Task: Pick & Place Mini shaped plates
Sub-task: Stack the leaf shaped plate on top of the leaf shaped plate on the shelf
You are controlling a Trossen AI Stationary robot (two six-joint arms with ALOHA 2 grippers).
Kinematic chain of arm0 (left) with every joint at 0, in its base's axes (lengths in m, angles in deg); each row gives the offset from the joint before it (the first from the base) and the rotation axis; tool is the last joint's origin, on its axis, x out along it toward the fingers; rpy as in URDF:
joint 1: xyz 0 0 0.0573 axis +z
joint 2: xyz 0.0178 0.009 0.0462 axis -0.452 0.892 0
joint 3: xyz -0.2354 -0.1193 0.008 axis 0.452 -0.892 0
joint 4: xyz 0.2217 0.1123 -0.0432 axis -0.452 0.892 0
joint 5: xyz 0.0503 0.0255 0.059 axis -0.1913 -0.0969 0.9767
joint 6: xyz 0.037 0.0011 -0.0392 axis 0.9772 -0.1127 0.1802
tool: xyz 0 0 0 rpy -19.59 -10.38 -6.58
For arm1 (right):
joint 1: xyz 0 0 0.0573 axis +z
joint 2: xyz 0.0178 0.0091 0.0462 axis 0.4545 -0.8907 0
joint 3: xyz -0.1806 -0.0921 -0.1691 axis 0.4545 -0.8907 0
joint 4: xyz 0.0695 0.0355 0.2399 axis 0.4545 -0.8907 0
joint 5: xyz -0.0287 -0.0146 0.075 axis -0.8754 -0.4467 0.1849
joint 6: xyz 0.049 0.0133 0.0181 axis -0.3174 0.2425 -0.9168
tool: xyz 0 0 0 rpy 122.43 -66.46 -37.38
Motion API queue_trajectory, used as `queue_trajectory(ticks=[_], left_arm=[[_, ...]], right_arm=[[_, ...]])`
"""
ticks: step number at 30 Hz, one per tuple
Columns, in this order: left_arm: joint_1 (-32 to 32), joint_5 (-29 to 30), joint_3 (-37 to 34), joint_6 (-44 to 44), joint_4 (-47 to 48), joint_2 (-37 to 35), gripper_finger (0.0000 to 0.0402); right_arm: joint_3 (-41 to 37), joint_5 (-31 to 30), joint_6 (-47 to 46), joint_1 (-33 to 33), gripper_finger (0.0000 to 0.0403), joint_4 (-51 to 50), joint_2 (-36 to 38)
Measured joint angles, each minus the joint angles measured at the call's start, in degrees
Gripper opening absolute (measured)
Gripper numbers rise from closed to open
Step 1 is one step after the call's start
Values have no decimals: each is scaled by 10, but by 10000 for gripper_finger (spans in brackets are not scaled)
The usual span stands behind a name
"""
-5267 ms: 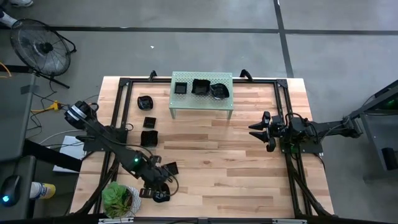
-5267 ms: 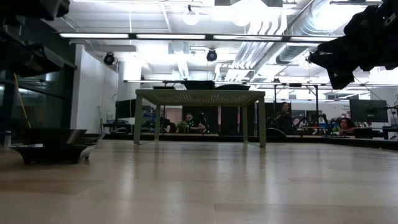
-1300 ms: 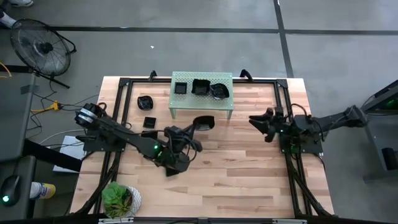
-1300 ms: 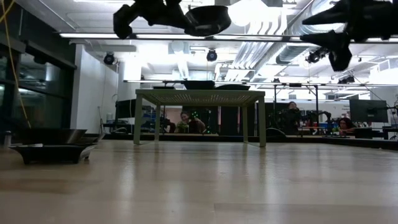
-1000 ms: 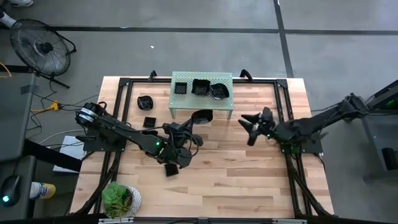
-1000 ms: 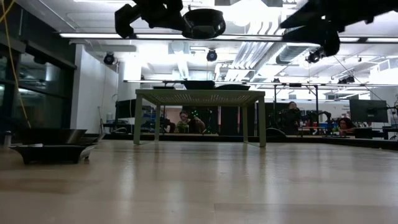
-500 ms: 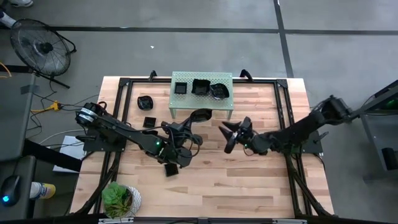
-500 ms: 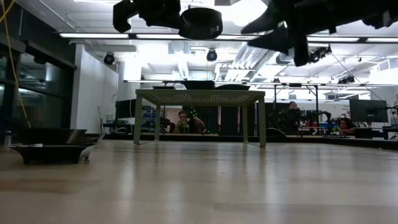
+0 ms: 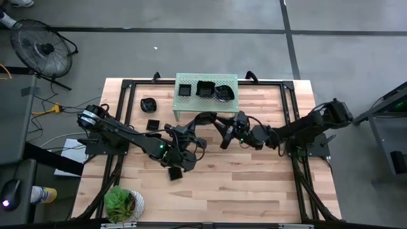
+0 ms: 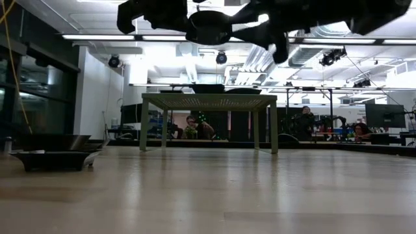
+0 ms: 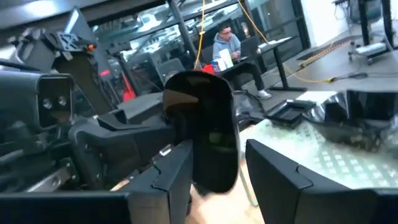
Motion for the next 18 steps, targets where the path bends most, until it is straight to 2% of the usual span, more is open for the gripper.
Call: queue_trajectory(ticks=[6, 18], left_arm=[[0, 3, 0, 0, 11, 0, 0], [0, 1, 0, 0, 22, 0, 0]], right_arm=[[42, -14, 25, -5, 144, -50, -10], [44, -54, -4, -5, 142, -78, -10]])
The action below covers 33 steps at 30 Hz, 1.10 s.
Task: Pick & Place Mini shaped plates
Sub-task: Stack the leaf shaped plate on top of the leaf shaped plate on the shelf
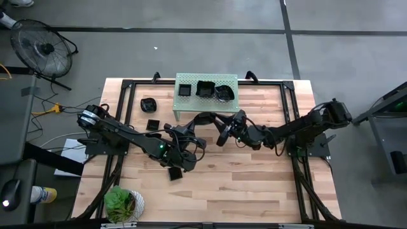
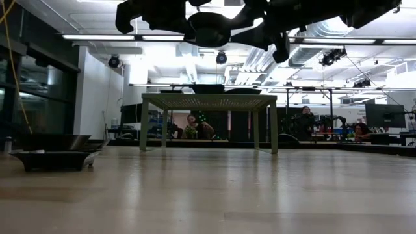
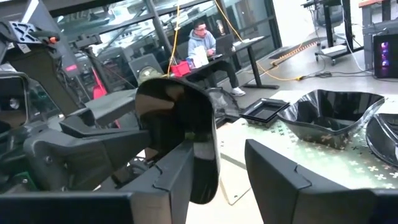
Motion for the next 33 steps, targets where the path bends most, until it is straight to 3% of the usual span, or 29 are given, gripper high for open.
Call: queue_trajectory(ticks=[22, 33], left_arm=[[0, -2, 0, 0, 1, 0, 0], [0, -19, 0, 2, 3, 0, 0]], right_arm=[[0, -1, 0, 0, 7, -4, 0], [-1, 22, -1, -4, 2, -10, 0]])
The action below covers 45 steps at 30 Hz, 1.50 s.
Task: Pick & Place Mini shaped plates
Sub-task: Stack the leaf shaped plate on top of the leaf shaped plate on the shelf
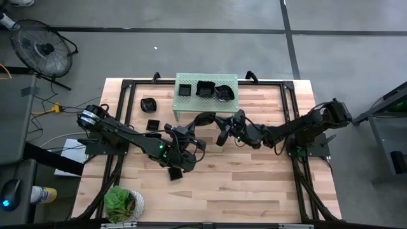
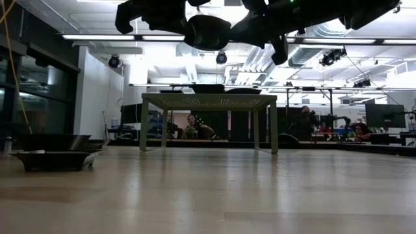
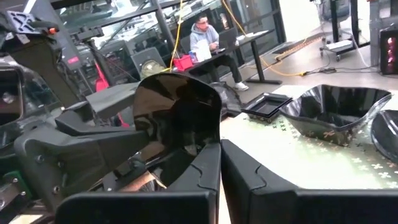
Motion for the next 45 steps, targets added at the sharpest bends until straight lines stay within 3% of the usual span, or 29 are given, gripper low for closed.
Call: queue_trajectory(ticks=[5, 14, 20, 26, 36, 45], left_arm=[[0, -13, 0, 52, 0, 0, 13], [0, 5, 0, 75, -4, 0, 100], [0, 14, 0, 120, -6, -2, 136], [-13, 19, 0, 135, -3, -6, 144], [-47, 73, 0, 201, 21, -65, 144], [-50, 45, 0, 128, 144, -121, 144]], right_arm=[[0, 18, -37, -11, 1, -20, 0], [0, 41, -40, -15, 1, -24, 0], [0, 39, -40, -15, 0, -28, 0], [0, 38, -50, -30, 0, -80, 18], [0, 39, -70, -84, 0, -248, 129], [0, 113, -85, -168, 0, -393, 240]])
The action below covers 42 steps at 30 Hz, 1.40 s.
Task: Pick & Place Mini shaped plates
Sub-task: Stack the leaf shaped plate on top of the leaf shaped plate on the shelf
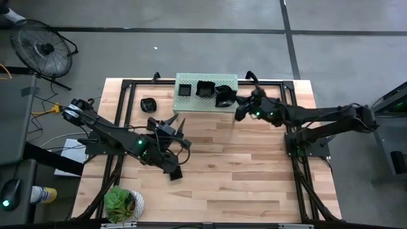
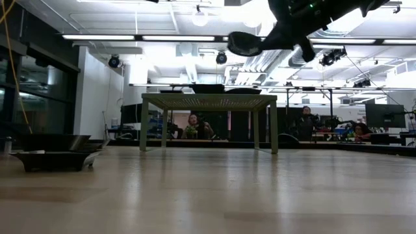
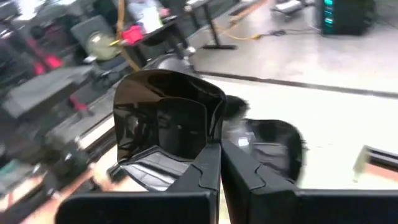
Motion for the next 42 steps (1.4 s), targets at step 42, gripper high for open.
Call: queue_trajectory(ticks=[42], left_arm=[[-65, 29, -1, -562, 505, -59, 144]], right_arm=[[444, 429, 197, -333, 0, -511, -202]])
